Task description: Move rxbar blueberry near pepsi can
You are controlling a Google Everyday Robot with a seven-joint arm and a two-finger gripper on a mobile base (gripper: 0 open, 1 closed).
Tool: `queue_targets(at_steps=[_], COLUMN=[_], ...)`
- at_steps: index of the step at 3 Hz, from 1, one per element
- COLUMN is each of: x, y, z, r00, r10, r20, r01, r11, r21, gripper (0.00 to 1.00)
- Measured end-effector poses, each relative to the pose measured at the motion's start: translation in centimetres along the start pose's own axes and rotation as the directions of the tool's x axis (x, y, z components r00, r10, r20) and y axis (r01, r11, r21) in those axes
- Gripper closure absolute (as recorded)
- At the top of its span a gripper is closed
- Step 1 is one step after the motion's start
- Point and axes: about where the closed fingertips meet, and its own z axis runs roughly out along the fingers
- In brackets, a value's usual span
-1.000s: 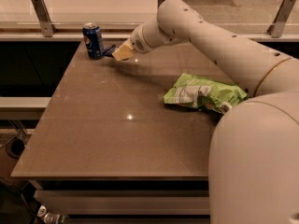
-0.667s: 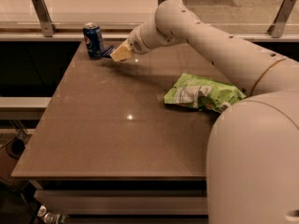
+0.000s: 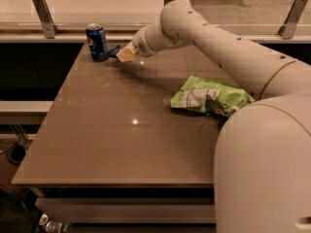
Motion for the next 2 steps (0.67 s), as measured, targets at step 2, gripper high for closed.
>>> queue_targets(at_steps=[2], x=[0.09], y=[0.34], z=[0.49], r00=[1.0], r10=[0.0], r20=[-0.003], r01=[0.0], r11=[1.0], r21=[-0.008], gripper=[0.0])
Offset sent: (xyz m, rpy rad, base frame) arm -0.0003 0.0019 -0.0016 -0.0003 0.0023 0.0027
